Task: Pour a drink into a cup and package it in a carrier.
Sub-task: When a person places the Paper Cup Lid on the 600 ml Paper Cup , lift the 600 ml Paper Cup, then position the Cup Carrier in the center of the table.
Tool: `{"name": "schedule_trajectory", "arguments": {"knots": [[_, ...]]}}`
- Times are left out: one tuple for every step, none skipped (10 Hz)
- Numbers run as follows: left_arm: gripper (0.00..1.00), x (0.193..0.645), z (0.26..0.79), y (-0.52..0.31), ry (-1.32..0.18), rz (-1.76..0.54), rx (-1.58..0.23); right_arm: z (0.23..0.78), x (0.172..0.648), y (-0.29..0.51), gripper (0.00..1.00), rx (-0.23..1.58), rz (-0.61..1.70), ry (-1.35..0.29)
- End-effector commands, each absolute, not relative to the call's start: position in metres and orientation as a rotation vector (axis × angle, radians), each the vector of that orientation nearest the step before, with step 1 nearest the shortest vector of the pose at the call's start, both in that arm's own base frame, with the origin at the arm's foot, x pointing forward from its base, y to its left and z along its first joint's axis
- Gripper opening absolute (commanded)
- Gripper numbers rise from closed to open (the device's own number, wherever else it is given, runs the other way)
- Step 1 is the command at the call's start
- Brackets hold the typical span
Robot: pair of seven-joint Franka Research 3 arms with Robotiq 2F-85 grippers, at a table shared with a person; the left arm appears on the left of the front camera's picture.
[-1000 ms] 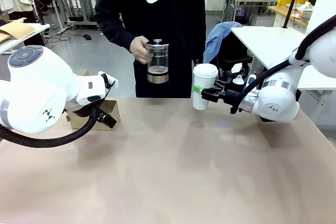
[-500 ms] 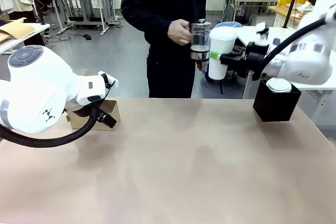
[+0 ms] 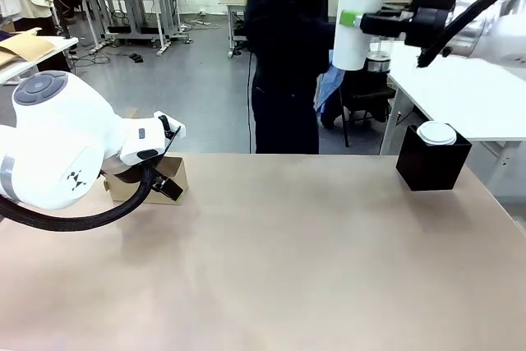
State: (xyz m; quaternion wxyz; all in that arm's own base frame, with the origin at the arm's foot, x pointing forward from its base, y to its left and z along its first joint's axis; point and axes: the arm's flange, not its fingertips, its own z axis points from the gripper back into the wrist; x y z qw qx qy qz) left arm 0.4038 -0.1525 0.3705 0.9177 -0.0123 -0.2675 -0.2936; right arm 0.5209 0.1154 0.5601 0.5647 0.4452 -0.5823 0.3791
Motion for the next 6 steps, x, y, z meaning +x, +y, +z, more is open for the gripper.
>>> {"name": "schedule_trajectory", "arguments": {"knots": [[1.0,0.404,0.37,-0.152,-0.55,-0.602,-0.027,0.559,0.508,0.115,0.8,1.067,0.87,-1.338],[1.0,0.404,0.37,-0.152,-0.55,-0.602,-0.027,0.56,0.521,0.115,0.8,1.047,0.892,-1.37],[1.0,0.404,0.37,-0.152,-0.55,-0.602,-0.027,0.56,0.521,0.115,0.8,1.047,0.892,-1.37],[1.0,0.404,0.37,-0.152,-0.55,-0.602,-0.027,0.56,0.521,0.115,0.8,1.047,0.892,-1.37],[1.0,0.404,0.37,-0.152,-0.55,-0.602,-0.027,0.56,0.521,0.115,0.8,1.047,0.892,-1.37],[1.0,0.404,0.37,-0.152,-0.55,-0.602,-0.027,0.56,0.521,0.115,0.8,1.047,0.892,-1.37]]}}
